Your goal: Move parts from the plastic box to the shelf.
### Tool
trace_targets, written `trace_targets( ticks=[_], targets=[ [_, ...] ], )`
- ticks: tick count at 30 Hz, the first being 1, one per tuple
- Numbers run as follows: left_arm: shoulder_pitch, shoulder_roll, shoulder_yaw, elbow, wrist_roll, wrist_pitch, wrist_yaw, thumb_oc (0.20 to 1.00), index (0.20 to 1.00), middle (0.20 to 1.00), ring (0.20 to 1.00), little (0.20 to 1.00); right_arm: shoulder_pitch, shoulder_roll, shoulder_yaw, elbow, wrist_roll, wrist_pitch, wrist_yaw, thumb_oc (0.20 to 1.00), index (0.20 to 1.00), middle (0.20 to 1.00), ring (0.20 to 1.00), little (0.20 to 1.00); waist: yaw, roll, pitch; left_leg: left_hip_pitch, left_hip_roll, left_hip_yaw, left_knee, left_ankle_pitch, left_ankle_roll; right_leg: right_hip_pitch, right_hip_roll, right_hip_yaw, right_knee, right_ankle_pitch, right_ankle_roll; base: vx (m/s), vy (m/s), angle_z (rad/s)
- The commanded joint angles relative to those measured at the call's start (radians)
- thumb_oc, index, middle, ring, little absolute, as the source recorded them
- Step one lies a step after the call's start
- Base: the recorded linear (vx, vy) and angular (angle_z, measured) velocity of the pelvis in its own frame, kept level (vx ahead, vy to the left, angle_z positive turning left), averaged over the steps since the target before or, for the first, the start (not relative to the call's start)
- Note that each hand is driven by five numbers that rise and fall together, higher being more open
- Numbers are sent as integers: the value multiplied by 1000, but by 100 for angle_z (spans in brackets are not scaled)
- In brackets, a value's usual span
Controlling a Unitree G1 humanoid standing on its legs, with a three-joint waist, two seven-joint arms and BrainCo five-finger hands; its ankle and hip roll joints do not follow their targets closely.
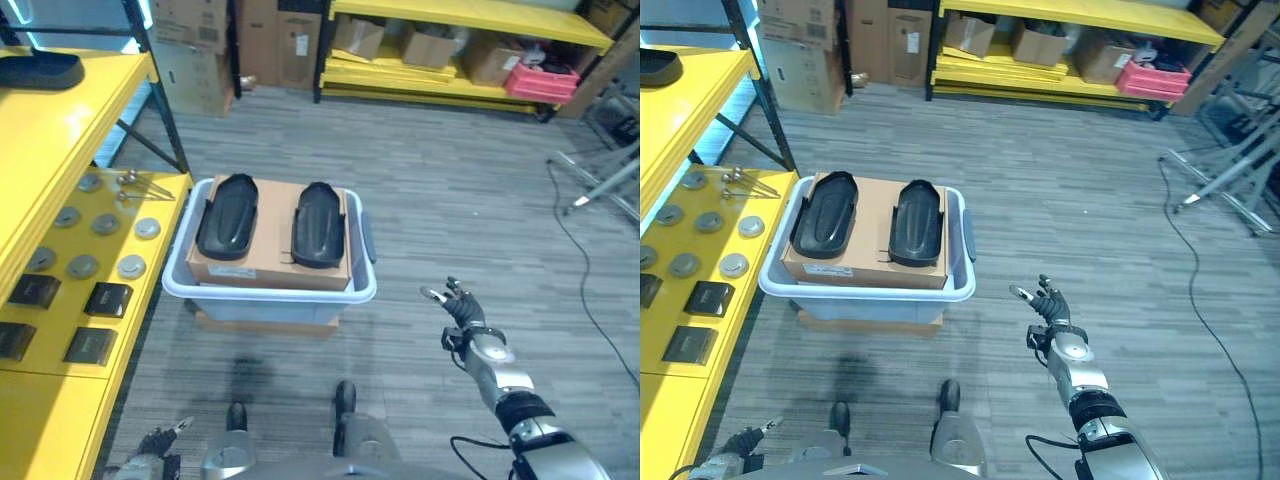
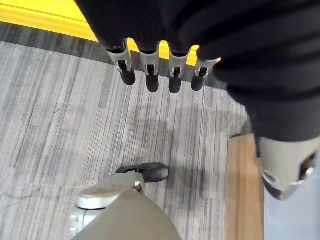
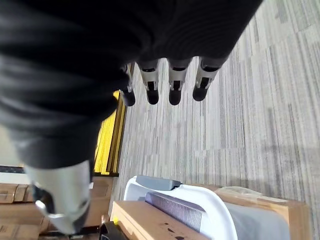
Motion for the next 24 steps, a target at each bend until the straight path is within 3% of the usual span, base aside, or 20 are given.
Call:
trace_targets(
  ticks=[1, 5, 9, 12, 17, 24],
  targets=[
    [-48, -21, -14, -20, 2, -61, -25, 1000, 1000, 1000, 1000, 1000, -44, -74, 14, -87, -15, -75, -34, 1000, 1000, 1000, 1000, 1000, 15, 6, -3, -60, -12, -20, 267, -28, -49, 95, 8, -14, -122, 65, -26, 54, -1, 39],
    [-58, -55, -40, -41, 64, -57, -70, 1000, 1000, 1000, 1000, 1000, -65, -86, -1, -103, -75, -99, -66, 1000, 1000, 1000, 1000, 1000, 34, 44, 25, -149, 43, 48, 143, 71, -102, 142, 2, -70, -140, 36, -17, 85, 144, 27],
    [-50, -59, -77, -23, 144, -30, -51, 1000, 1000, 1000, 1000, 1000, -114, -116, 22, -92, -96, -23, -72, 1000, 1000, 1000, 1000, 1000, 46, 52, 32, -142, 23, 12, 84, 58, -95, 130, -23, -64, -129, 22, -10, 110, 156, 1],
    [-60, -35, -86, -24, 79, -16, -13, 1000, 1000, 1000, 1000, 1000, -132, -129, 32, -89, -91, -9, -75, 1000, 1000, 1000, 1000, 1000, 41, 60, 34, -104, 6, 8, 35, 54, -90, 113, -36, -64, -130, 30, 4, 114, 116, -28],
    [-138, 14, -98, -45, 16, -28, -26, 1000, 1000, 1000, 1000, 1000, -283, -184, 57, -45, -124, -55, -164, 1000, 1000, 1000, 1000, 1000, 46, 83, 89, -145, -25, -18, 14, 50, -75, 23, -58, -56, -108, 42, 15, -65, 69, 18],
    [-185, 7, -133, -67, -5, -40, -67, 1000, 1000, 1000, 1000, 1000, -451, -235, 94, -11, -125, -59, -205, 1000, 1000, 1000, 1000, 1000, 59, 106, 160, -209, -51, -37, 54, 33, -66, -39, -71, -46, -82, 40, 10, -65, 65, 13]
  ],
)
